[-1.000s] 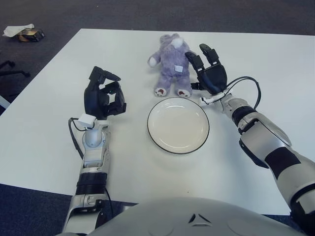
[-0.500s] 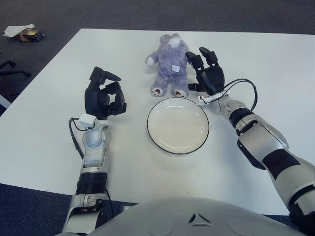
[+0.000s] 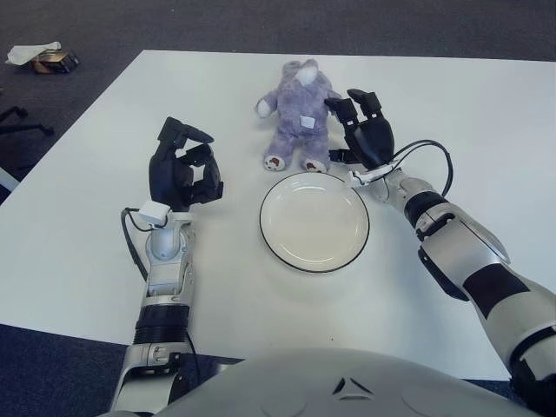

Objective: Put the doll into the plate.

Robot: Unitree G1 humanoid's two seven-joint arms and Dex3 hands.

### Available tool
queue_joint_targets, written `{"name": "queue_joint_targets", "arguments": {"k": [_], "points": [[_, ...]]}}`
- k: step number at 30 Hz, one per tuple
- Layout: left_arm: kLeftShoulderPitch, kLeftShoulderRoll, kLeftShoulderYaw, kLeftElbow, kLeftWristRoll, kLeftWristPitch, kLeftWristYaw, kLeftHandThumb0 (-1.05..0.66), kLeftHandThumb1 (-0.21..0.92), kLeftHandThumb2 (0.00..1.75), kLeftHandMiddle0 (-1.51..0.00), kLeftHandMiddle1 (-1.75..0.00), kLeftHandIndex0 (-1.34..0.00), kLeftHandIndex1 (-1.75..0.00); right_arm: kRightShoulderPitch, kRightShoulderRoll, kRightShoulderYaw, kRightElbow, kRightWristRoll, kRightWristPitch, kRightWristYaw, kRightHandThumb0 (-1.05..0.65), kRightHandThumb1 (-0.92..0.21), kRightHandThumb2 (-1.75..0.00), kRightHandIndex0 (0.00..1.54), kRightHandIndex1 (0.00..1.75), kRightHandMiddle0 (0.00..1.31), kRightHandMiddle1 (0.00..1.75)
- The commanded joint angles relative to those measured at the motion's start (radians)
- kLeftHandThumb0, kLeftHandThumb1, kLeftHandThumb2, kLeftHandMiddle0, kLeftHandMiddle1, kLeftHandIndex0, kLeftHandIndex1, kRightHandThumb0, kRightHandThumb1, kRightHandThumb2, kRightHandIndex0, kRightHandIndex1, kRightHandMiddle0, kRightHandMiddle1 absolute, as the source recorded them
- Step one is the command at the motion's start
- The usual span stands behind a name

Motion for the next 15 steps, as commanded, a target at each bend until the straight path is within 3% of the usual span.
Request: {"name": "queue_joint_targets", "arguments": {"k": [1,15], "points": [[0.138,-0.069,-0.019,0.088,0.000,0.016,0.006,-0.42,0.52,1.07,-1.22,-1.75,-0.45,-1.75,0.012,0.002,-0.014,-0.013,0.019,-0.013,0.033,-0.66,-0.56,-0.74,0.00,0.77,0.00,0.99],[0.130,-0.065,-0.018,0.089,0.004,0.036,0.004,-0.42,0.52,1.06,-1.20,-1.75,-0.45,-1.75,0.004,-0.006,-0.009,-0.015,0.016,0.008,0.125,-0.64,-0.56,-0.79,0.00,0.93,0.00,1.16]]}}
